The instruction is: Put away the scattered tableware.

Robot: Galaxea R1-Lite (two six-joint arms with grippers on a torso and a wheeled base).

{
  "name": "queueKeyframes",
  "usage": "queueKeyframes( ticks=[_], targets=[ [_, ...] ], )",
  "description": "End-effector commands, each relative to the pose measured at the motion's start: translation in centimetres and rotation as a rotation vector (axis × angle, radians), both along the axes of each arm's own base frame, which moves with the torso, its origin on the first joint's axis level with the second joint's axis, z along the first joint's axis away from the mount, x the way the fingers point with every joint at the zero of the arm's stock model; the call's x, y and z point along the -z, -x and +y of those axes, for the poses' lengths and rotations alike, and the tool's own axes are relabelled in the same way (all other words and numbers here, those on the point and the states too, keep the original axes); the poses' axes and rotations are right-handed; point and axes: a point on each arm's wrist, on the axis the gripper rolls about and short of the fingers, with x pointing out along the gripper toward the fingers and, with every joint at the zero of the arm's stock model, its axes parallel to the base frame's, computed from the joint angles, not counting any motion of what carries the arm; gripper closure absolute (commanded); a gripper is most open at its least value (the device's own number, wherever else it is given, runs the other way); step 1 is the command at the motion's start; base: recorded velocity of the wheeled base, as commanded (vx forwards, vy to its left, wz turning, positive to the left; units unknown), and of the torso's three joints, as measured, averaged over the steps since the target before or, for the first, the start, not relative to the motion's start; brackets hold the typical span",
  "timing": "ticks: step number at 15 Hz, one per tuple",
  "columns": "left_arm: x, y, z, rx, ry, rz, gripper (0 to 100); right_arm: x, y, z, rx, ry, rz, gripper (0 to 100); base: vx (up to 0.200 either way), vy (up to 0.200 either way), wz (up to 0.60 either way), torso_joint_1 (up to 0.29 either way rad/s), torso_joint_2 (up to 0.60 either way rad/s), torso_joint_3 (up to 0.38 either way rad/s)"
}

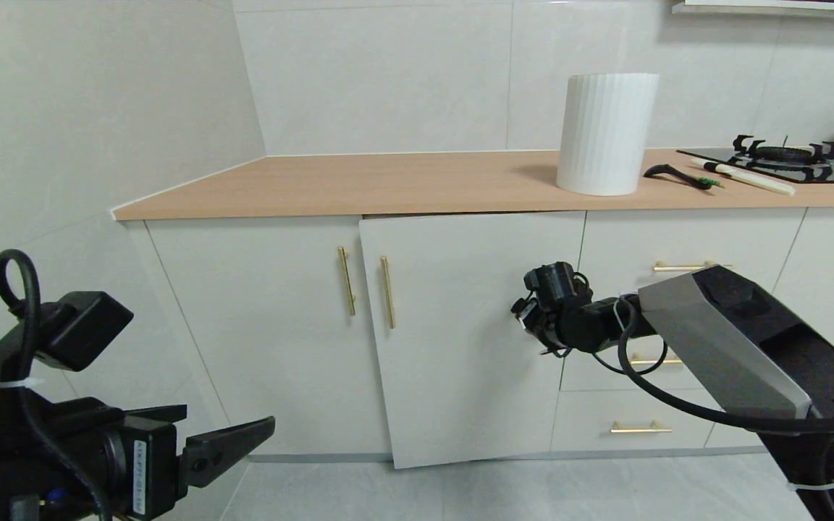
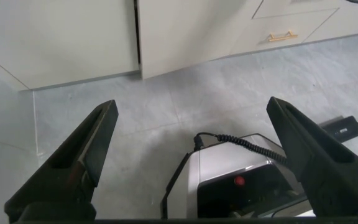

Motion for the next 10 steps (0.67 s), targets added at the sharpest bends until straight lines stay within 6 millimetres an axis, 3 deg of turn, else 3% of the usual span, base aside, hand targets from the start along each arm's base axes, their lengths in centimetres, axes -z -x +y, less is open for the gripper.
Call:
queueKeyframes(
  ticks=[1, 6, 10],
  targets=[
    [0.0, 0.0, 0.0, -0.001, 0.001, 0.001, 0, 0.6, -0.4, -0.2, 0.021, 0.017, 0.005, 0, 0.000, 0.000, 0.00, 0.000, 0.00, 0.000],
    [0.0, 0.0, 0.0, -0.002, 0.002, 0.002, 0, 1.4, -1.5, -1.0, 0.091, 0.073, 0.031, 0, 0.000, 0.000, 0.00, 0.000, 0.00, 0.000],
    [0.0, 0.0, 0.0, -0.002, 0.002, 0.002, 0, 0.5, -1.2, -1.1, 0.091, 0.075, 0.034, 0, 0.000, 0.000, 0.00, 0.000, 0.00, 0.000]
  ],
)
